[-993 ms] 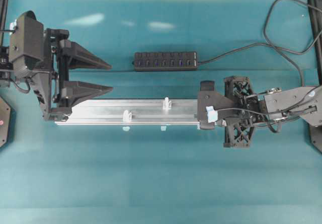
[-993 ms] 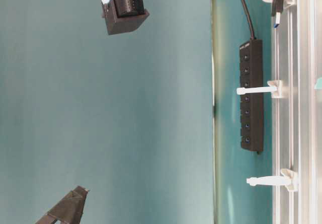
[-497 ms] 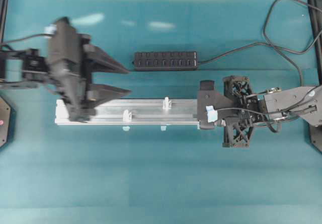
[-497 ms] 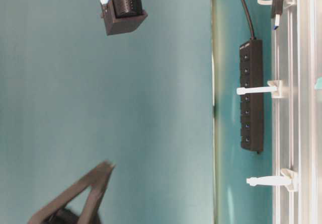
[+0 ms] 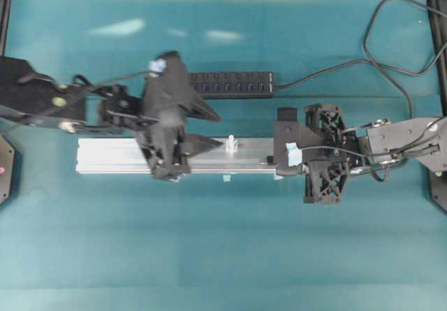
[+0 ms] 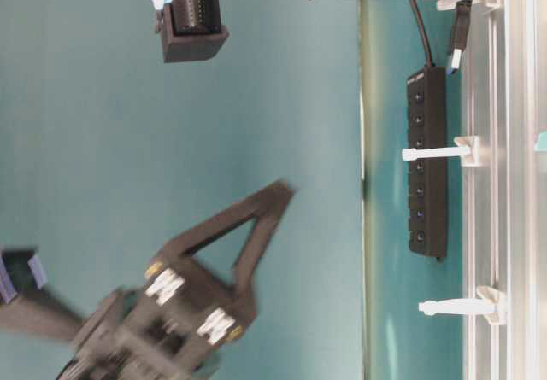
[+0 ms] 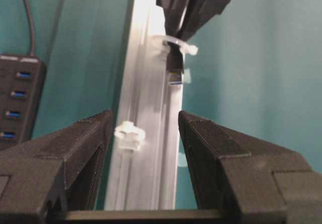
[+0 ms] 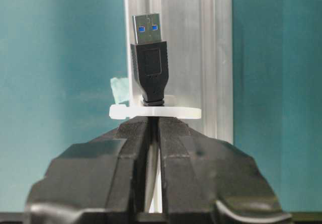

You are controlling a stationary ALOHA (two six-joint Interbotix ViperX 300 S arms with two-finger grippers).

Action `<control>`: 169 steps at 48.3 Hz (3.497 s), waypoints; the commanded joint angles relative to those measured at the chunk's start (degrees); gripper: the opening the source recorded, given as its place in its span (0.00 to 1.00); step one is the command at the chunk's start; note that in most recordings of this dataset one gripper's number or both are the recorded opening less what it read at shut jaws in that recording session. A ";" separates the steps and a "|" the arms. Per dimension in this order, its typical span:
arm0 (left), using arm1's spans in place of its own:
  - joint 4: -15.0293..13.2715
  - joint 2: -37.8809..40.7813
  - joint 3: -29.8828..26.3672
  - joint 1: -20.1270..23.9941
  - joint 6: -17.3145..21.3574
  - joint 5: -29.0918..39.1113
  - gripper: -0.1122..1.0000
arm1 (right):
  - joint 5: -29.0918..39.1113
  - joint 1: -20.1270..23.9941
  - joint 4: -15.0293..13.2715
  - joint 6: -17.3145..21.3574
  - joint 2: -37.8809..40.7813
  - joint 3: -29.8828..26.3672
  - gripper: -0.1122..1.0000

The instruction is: Pass the USB cable through three rings with both arms.

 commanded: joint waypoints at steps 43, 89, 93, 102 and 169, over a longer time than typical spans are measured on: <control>0.26 20.21 -14.24 -2.64 9.23 -3.69 0.65 | -5.98 -0.88 0.35 0.70 -3.16 2.64 0.02; 0.35 25.22 -17.05 -2.37 8.09 -6.86 0.60 | -6.68 -0.88 0.53 0.70 -3.08 2.64 0.02; 0.26 25.40 -17.40 -2.37 8.09 -6.86 0.55 | -6.68 -0.88 0.53 0.70 -3.16 2.64 0.02; 0.26 25.58 -17.23 -2.11 8.35 -6.68 0.29 | -6.59 -0.88 0.53 0.70 -3.16 2.64 0.02; 0.35 16.88 -15.91 -1.58 9.49 2.55 0.29 | -3.78 -1.32 4.39 0.62 -6.77 1.05 0.75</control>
